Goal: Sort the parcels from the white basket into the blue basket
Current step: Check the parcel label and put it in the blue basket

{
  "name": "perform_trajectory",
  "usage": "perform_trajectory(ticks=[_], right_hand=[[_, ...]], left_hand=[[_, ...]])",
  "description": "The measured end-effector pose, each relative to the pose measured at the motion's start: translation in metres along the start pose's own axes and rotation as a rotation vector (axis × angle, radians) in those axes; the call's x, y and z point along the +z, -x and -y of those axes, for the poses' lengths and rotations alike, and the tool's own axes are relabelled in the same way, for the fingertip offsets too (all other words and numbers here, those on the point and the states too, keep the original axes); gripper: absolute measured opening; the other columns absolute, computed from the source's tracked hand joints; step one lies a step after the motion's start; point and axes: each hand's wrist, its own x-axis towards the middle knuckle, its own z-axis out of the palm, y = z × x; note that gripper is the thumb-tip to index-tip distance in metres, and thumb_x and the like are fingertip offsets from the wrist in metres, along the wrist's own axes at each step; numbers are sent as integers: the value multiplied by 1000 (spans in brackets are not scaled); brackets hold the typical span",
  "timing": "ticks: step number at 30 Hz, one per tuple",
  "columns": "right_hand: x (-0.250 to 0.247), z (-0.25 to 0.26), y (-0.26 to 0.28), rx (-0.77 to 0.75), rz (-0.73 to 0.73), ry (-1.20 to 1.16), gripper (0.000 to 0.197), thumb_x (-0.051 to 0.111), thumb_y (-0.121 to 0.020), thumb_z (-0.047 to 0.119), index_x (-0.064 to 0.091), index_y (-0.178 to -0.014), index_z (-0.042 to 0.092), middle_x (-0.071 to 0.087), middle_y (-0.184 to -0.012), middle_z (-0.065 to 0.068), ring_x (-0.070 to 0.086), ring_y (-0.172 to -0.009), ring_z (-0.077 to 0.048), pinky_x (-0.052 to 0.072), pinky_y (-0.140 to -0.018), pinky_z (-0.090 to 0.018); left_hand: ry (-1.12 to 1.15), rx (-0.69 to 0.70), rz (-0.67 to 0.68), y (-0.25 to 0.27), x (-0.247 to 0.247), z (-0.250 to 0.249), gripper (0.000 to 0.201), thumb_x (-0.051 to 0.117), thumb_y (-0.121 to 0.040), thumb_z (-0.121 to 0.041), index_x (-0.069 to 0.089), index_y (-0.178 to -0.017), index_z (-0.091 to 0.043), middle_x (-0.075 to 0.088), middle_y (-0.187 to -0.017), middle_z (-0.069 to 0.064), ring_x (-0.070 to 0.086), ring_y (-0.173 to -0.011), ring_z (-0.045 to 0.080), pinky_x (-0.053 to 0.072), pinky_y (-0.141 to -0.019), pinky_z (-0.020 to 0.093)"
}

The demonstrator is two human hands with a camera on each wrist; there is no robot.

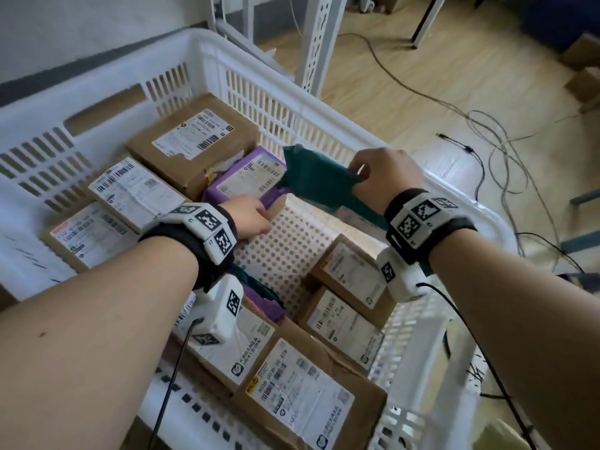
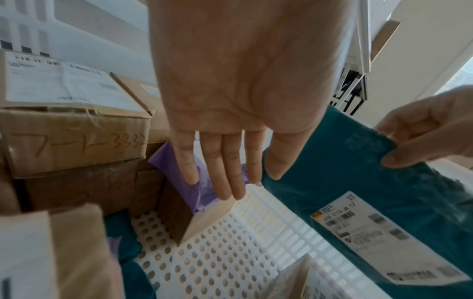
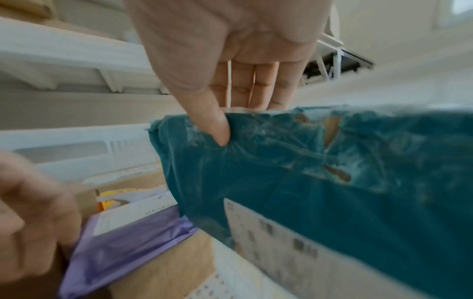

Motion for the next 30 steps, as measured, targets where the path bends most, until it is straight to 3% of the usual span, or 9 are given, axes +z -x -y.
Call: perform_trajectory(ticks=[3,7,10,13,17,20,24,27,30], right_hand=[[-9,0,8,-36,-4,161,29,51,-80,8,67,-96,28,64,-88,1,53,-78,-21,41,-65,-26],[14,-12,23,27,70,243,24,52,-84,11,68,-99,21,64,-87,-2,53,-75,-20,42,-64,-27],[34,-19,20,72,89,233,24,51,-87,11,67,-103,21,65,-88,-2,57,-79,-21,46,-67,-29],[47,-22,12,105,132,253,25,52,-88,8,66,-105,20,65,-92,-4,60,-85,-24,49,-70,-30],[60,-29,4,184,208,254,22,51,-85,2,62,-100,14,59,-85,-4,54,-77,-24,45,-67,-30],[67,-32,1,274,256,159,17,56,-86,10,59,-103,11,55,-87,-6,53,-80,-25,47,-71,-32],[75,-28,2,379,322,107,23,61,-86,25,61,-102,8,59,-86,-8,57,-77,-27,51,-71,-34],[70,-27,2,378,282,137,16,58,-86,21,60,-97,9,60,-81,-6,58,-73,-25,48,-66,-31],[54,-29,-1,310,190,218,10,55,-85,15,56,-95,16,59,-81,-4,55,-73,-23,43,-64,-27]], left_hand=[[7,31,-19,5,0,-4,30,55,-89,-10,64,-116,-6,66,-105,13,64,-99,29,49,-89,34],[37,48,-38,9,1,-4,25,54,-91,-11,65,-114,-8,65,-99,11,59,-84,21,46,-75,28],[43,51,-37,8,1,-3,26,54,-91,-12,65,-114,-7,67,-107,15,59,-87,23,46,-82,28],[36,25,-11,6,1,0,28,54,-91,-13,64,-117,-8,67,-105,15,60,-93,25,43,-79,26],[32,-8,-16,-1,1,3,26,54,-91,-12,65,-115,-7,67,-105,16,57,-89,22,43,-84,27],[32,-37,-15,-6,0,7,24,54,-91,-11,66,-112,-7,64,-95,11,59,-92,23,45,-92,30],[11,-80,-30,-9,-5,17,16,55,-88,-8,67,-99,-9,68,-108,16,62,-92,27,48,-90,33],[16,-89,-76,-7,-13,24,18,58,-87,-9,69,-101,-8,66,-112,15,61,-104,30,47,-93,33],[61,-87,-138,-6,-20,34,22,57,-87,-8,68,-105,-2,67,-111,14,62,-104,31,49,-95,34]])
